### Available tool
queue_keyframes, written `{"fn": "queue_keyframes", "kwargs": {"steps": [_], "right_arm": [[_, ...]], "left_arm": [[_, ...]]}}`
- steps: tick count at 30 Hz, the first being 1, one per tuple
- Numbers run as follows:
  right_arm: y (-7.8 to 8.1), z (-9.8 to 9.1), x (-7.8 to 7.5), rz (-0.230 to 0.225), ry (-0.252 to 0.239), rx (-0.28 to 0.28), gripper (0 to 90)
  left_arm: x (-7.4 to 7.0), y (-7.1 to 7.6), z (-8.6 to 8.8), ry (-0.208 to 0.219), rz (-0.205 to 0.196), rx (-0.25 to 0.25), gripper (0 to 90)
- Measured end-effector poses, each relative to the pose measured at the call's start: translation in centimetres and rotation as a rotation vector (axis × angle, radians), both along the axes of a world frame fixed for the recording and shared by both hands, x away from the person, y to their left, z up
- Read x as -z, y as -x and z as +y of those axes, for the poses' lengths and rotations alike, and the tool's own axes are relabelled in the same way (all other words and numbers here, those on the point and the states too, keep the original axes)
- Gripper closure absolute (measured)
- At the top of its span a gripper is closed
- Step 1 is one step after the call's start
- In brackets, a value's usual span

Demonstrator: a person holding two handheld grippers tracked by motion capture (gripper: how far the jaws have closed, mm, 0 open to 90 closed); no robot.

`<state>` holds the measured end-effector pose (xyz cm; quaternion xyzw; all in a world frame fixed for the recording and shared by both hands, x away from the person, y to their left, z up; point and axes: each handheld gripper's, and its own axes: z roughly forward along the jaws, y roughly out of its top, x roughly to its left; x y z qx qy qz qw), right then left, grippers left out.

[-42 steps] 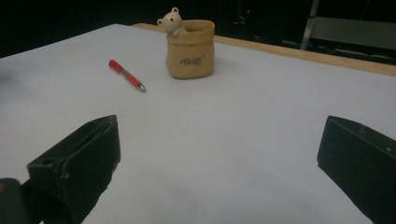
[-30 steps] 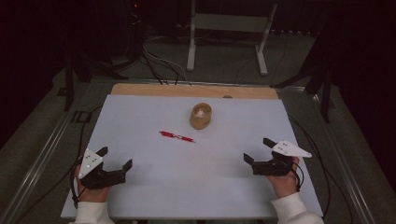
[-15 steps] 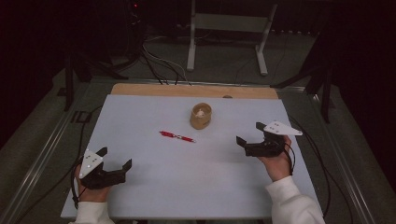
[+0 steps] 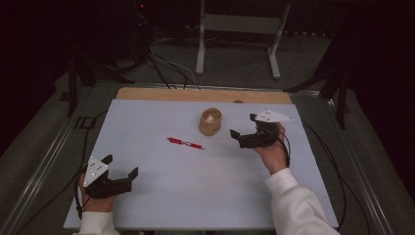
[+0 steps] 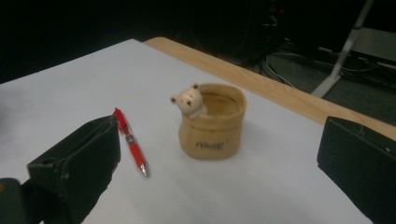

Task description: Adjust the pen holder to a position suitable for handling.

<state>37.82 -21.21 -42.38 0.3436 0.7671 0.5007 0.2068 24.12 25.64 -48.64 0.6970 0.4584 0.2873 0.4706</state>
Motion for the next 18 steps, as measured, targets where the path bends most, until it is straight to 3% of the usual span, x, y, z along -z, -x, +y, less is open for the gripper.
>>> {"fn": "queue_keyframes", "kwargs": {"steps": [8, 18], "right_arm": [[-2.7, 2.8, -0.1, 0.005, 0.019, -0.04, 0.0], [-5.2, 5.3, 1.0, 0.022, 0.045, -0.07, 0.0]], "left_arm": [[0.0, 0.0, 0.0, 0.001, 0.002, 0.001, 0.4], [0.1, 0.0, 0.1, 0.004, 0.002, 0.001, 0.4]]}}
